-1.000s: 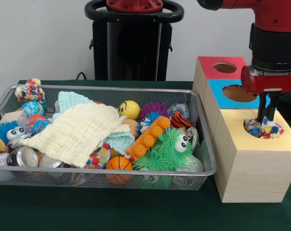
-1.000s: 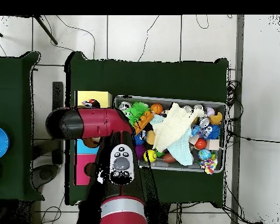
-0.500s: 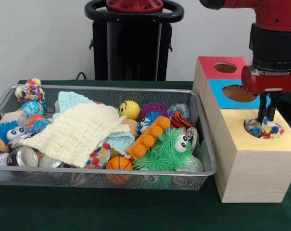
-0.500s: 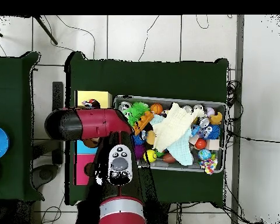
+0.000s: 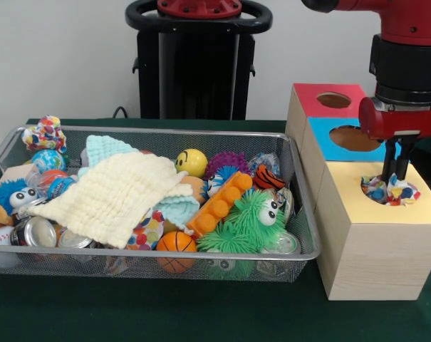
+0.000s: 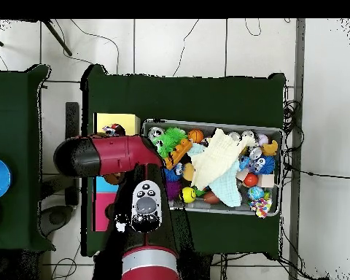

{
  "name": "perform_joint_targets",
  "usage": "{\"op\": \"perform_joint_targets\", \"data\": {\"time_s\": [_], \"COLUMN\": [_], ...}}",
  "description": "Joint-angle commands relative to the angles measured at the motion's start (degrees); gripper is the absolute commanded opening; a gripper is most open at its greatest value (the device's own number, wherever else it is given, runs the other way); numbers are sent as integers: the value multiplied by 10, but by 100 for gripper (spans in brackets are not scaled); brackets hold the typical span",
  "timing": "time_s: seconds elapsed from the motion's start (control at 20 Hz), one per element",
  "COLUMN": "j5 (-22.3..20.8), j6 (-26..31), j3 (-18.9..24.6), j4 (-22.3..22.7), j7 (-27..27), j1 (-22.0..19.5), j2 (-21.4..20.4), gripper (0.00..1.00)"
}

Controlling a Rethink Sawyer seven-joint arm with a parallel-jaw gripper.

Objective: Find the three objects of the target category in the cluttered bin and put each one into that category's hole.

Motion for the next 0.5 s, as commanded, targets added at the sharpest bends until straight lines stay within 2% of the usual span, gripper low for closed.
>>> {"op": "perform_joint_targets", "data": {"time_s": [0.05, 0.5], "j5": [-82, -99], "j6": [-168, -177], "j3": [18, 15], "j4": [13, 8], "j7": [38, 37], "j1": [-32, -32], "j2": [169, 178], "gripper": [0, 0]}}
